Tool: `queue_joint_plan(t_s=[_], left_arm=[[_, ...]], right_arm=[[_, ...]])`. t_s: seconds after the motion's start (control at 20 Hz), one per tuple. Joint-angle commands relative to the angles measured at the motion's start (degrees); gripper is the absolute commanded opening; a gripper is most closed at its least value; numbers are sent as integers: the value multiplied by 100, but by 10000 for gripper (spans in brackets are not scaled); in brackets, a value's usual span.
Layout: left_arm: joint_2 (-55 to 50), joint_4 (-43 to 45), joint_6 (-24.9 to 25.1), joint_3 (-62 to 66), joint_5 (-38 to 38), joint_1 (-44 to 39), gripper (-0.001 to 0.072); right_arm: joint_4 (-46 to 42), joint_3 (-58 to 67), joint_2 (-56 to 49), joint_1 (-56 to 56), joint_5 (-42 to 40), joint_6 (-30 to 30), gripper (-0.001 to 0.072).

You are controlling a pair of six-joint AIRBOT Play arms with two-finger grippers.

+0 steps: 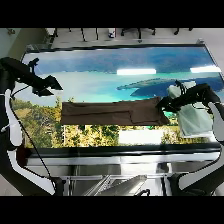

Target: Fold the shirts.

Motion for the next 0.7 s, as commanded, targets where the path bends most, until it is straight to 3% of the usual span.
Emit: queue_joint_plan(t_s=[0.0, 0.05, 0.15, 0.2, 0.25, 0.3, 0.35, 0.65], left_arm=[[369, -4, -168, -175, -157, 59, 707], [474, -13, -168, -308, -280, 20, 707], [640, -13, -168, -551, -505, -76, 704], [673, -17, -168, -616, -568, -160, 547], [695, -17, -160, -664, -616, -269, 264], [695, -17, -155, -688, -662, -402, 65], [684, -9, -149, -691, -730, -533, 12], [404, 0, -129, -691, -1606, -2044, 12]], right_arm=[[151, -7, -278, -28, 66, -208, 664], [177, -7, -315, 11, 96, -214, 541], [208, -4, -356, 122, 133, -278, 469], [208, -2, -358, 179, 157, -286, 336], [212, 7, -356, 219, 197, -293, 209], [210, 31, -356, 256, 219, -295, 82], [212, 66, -354, 286, 232, -284, 23], [214, 170, 256, 319, 184, -120, 21]])
